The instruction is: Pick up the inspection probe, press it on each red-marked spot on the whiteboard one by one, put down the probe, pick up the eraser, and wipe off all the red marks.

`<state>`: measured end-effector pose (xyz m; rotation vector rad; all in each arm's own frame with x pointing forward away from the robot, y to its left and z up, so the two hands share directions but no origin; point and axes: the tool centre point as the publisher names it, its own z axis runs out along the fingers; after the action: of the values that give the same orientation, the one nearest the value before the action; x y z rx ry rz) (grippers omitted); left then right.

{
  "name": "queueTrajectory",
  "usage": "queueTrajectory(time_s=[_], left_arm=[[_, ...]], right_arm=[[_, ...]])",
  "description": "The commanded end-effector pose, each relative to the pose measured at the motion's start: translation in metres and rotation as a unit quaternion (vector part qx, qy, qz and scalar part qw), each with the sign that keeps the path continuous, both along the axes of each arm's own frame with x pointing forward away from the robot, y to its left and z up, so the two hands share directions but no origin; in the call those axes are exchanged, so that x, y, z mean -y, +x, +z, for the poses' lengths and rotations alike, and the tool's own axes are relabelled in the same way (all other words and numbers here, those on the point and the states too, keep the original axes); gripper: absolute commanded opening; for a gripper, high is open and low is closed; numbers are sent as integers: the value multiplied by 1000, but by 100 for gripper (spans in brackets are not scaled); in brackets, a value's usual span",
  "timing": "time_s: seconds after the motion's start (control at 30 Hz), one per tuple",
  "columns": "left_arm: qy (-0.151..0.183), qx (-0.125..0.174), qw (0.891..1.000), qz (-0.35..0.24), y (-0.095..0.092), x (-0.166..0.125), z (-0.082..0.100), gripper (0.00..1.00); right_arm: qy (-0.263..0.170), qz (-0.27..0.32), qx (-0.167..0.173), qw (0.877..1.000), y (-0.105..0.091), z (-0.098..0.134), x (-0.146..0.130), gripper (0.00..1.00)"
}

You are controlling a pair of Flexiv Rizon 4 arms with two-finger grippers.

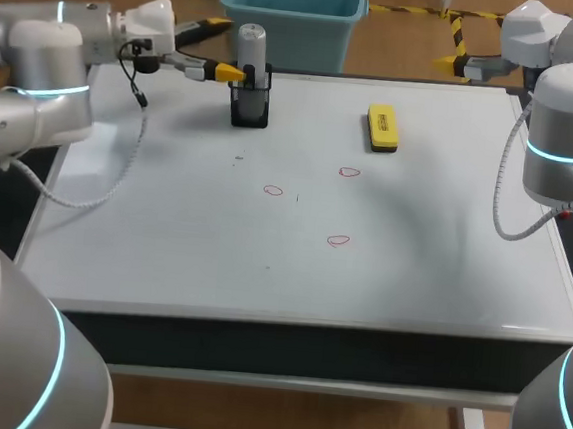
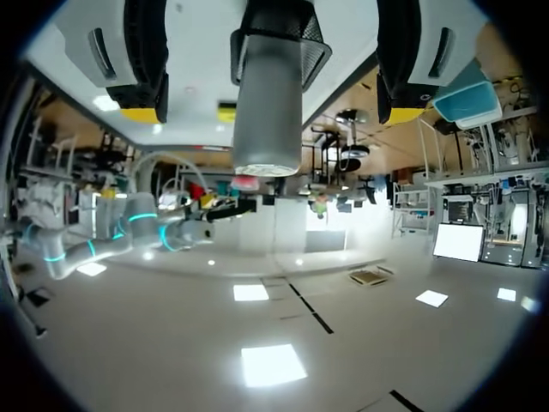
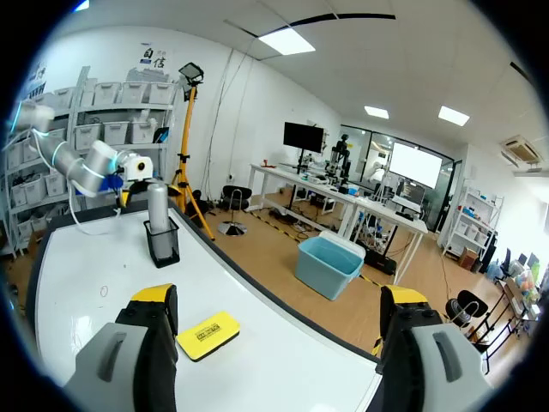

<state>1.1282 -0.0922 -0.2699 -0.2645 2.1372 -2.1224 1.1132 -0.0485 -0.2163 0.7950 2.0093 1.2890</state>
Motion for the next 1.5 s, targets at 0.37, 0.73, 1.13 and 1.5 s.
queueTrajectory(time_s=[0.37,0.73,1.13,1.5], left_arm=[[-22,8,998,-61,15,27,-15,100],[-31,4,999,-44,15,40,-19,100],[-26,0,999,-38,13,49,-16,100],[-26,0,999,-41,16,55,-12,100]], right_arm=[[0,1,0,1000,0,0,0,100],[0,1,0,1000,0,0,0,100],[0,1,0,1000,0,0,0,100],[0,1,0,1000,0,0,0,100]])
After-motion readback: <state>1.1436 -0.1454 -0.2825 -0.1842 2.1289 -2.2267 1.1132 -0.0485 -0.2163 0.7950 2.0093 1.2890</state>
